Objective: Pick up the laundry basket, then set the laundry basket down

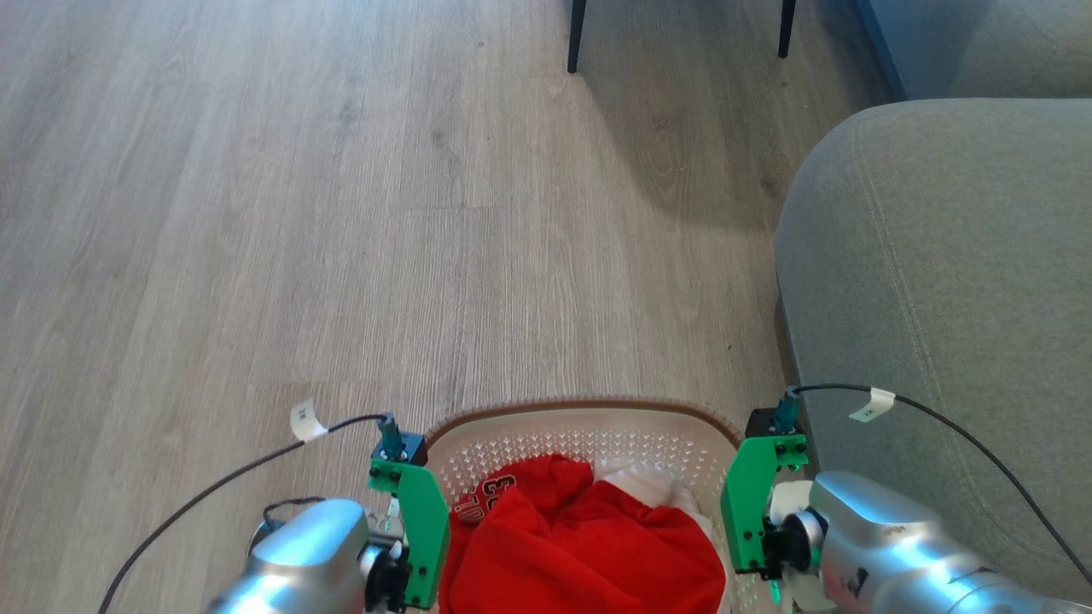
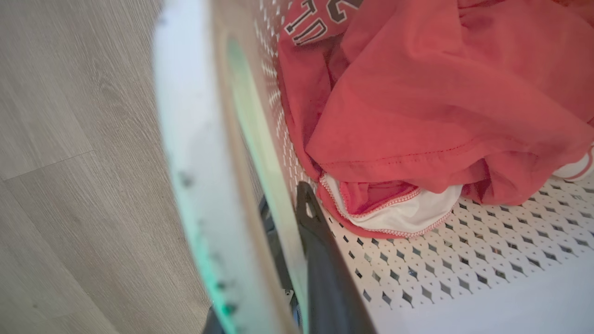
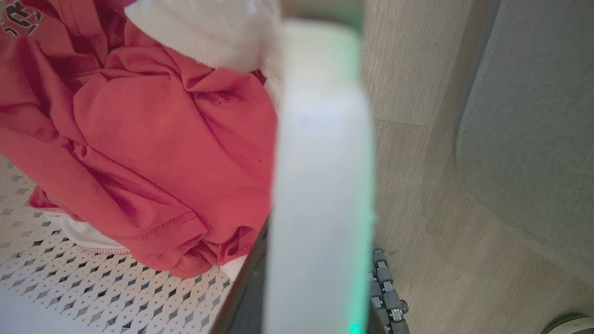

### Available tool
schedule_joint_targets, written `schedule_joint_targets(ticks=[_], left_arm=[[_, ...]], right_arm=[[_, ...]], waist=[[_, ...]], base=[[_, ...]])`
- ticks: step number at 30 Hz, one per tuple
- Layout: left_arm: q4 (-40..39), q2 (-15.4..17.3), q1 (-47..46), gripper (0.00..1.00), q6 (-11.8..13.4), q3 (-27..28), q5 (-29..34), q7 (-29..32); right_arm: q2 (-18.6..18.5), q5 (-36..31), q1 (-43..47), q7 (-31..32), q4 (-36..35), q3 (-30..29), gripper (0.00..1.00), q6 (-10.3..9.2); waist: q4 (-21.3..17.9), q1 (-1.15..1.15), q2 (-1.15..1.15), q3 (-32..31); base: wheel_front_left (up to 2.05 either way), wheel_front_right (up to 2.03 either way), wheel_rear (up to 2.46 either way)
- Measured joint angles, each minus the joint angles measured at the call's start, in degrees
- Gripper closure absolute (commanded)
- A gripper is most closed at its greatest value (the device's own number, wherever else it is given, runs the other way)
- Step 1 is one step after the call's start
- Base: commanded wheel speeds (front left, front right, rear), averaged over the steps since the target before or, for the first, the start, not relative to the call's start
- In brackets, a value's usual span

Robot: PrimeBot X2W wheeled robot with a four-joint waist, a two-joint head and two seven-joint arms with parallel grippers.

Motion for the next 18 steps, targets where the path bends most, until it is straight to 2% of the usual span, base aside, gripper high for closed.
schedule_joint_targets(ticks=[18], left_arm=[[0.1, -0.1, 0.0, 1.0, 0.0, 0.0, 0.0, -0.1]], right_arm=[[0.0, 0.0, 0.0, 0.0, 0.1, 0.1, 1.0, -0.01]], waist=[[-0.4, 0.0, 0.0, -0.1]], base=[[0.0, 0.0, 0.0]])
